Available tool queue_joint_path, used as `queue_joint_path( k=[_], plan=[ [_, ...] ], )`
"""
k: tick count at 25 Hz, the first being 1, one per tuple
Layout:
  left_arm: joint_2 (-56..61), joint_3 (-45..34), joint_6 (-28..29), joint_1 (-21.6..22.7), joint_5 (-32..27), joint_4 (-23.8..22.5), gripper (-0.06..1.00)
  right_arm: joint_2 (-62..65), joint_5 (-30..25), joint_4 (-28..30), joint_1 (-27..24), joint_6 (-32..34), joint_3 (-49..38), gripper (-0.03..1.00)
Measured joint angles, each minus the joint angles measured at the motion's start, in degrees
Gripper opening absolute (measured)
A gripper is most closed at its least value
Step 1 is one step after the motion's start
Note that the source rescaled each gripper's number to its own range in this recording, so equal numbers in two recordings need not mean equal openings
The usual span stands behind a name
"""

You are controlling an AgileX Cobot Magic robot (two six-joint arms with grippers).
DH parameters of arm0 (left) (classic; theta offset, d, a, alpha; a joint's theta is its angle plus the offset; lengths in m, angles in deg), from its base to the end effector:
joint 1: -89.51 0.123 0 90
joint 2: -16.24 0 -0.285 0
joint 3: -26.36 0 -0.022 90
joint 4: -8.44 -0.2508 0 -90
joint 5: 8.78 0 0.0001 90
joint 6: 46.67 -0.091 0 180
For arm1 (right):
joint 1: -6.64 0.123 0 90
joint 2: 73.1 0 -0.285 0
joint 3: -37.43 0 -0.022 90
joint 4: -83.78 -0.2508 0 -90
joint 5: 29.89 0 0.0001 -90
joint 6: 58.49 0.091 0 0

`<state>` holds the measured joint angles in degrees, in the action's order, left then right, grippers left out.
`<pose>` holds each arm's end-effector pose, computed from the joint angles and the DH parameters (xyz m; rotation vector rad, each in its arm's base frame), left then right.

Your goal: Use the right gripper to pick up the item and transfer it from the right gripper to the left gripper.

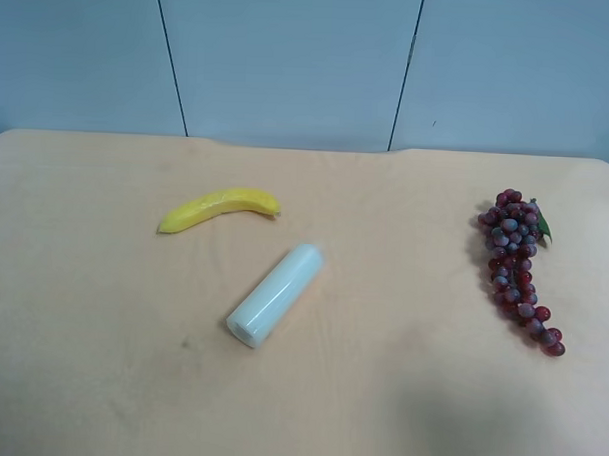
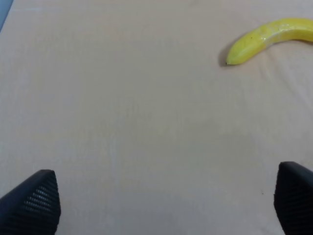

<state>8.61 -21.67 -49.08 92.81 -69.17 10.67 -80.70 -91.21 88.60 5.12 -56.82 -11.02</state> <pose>-0.0059 -0.0034 0.2805 -0.0138 2.0248 0.0166 -0.0063 -0.0065 0.2773 0.0616 2.0461 -0.0991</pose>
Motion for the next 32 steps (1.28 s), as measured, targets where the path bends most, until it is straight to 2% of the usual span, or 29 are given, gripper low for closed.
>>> queue_joint_path(
  k=[27,32],
  plan=[
    [0.00,0.00,0.00,0.00,0.00,0.00,0.84,0.00,0.00,1.12,0.00,0.05,0.00,0.98],
    [0.00,0.00,0.00,0.00,0.00,0.00,0.84,0.00,0.00,0.46,0.00,0.05,0.00,0.93]
  ],
)
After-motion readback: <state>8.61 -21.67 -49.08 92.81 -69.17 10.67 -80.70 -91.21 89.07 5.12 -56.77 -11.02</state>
